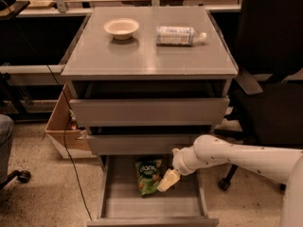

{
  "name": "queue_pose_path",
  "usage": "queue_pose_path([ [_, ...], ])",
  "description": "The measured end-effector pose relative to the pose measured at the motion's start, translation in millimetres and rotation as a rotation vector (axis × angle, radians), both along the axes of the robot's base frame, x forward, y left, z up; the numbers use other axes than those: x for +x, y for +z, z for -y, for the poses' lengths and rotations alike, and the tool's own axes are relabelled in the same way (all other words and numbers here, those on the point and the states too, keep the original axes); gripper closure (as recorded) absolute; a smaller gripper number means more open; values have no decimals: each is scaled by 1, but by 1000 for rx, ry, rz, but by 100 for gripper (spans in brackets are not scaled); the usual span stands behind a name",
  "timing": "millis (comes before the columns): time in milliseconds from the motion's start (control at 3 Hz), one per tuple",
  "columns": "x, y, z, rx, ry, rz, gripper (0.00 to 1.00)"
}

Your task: Pick green rice chip bag from bottom drawer and place on counter

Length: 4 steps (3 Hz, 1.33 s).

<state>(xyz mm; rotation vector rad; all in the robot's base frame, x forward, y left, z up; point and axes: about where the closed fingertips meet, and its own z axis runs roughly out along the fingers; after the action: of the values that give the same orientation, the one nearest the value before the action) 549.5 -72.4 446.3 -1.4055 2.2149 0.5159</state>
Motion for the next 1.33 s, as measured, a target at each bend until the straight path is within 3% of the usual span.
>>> queue_pose_path([
  [333, 1, -57, -17, 19, 13, -40, 0],
  [1000, 0, -69, -25, 49, -1, -49, 0],
  [1333, 12, -102, -51, 102, -2, -56, 0],
])
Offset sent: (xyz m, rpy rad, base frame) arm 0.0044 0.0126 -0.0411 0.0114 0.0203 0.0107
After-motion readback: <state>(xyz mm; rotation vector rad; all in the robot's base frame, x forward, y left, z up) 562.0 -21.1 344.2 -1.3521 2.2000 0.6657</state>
